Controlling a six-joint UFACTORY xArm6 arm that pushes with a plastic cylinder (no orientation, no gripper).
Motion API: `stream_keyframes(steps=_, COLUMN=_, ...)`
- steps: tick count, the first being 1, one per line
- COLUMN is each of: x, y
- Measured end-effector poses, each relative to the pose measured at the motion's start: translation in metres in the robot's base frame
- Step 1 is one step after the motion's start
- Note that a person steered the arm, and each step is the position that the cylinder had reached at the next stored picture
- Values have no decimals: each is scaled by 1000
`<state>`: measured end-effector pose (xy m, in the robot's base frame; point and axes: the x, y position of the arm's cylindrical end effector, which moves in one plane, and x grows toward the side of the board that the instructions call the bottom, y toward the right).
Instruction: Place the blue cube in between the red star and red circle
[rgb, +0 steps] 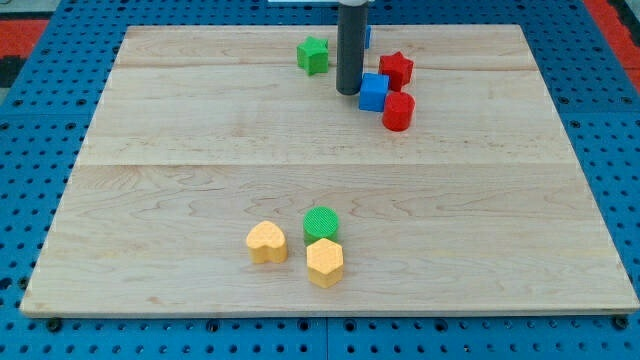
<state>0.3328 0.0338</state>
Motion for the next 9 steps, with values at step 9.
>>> stream_keyframes(steps=9, x=-19, y=19)
